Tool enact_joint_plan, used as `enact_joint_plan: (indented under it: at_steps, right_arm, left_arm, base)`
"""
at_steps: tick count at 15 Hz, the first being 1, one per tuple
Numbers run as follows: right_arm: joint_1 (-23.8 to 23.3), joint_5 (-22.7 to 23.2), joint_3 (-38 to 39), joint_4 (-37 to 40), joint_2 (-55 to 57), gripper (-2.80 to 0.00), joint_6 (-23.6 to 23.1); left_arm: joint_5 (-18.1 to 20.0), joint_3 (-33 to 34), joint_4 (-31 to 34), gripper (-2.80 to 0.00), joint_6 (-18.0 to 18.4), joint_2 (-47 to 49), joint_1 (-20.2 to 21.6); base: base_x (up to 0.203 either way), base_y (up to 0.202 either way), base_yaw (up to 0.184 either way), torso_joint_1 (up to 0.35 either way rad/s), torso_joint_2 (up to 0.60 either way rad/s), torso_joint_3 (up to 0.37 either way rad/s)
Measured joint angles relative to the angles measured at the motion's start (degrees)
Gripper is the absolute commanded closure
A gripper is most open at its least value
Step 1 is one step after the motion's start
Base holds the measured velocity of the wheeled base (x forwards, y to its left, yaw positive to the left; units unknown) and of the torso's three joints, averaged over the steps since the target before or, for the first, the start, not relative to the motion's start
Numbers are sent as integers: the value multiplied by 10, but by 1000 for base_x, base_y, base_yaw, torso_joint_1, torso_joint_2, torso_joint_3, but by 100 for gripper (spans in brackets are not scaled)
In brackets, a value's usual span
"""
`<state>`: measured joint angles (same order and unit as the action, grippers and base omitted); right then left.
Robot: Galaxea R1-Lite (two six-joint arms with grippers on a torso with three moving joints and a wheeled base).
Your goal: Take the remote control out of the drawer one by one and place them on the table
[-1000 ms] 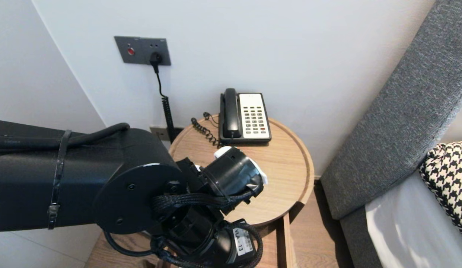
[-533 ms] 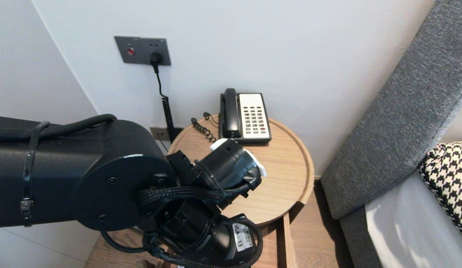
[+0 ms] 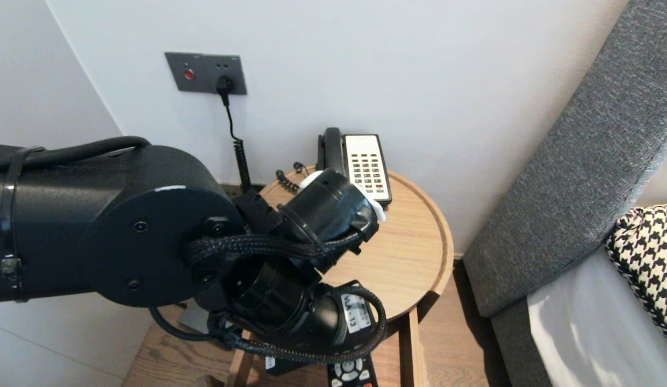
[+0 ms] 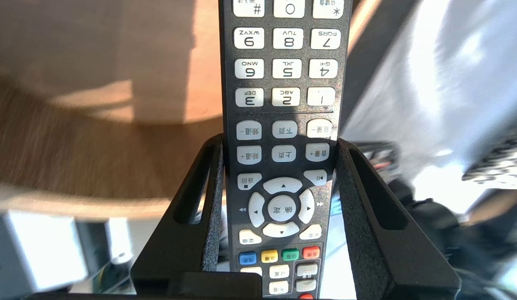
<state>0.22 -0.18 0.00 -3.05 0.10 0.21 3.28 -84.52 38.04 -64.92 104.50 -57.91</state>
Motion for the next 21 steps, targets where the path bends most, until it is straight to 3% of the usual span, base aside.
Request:
enact_joint_plan:
  at_steps: [5, 8, 12, 16, 21]
  right_arm:
    - [0, 0, 0, 0, 0, 0, 0]
    - [0, 0, 0, 0, 0, 0, 0]
    - [0, 0, 0, 0, 0, 0, 0]
    - [0, 0, 0, 0, 0, 0, 0]
    - [0, 0, 0, 0, 0, 0, 0]
  left_arm:
    - [0, -24, -36, 0, 28, 15, 29]
    - [0, -38, -63, 0, 73, 34, 44]
    - [-4, -79, -65, 0, 82, 71, 53]
    - [-79, -109, -64, 0, 97, 106, 55]
    - [-106, -141, -61, 0, 100, 133, 63]
  base:
    - [0, 0, 0, 0, 0, 0]
    - [0, 0, 0, 0, 0, 0]
    - [0, 0, 0, 0, 0, 0]
    - [0, 0, 0, 0, 0, 0]
    - [0, 0, 0, 0, 0, 0]
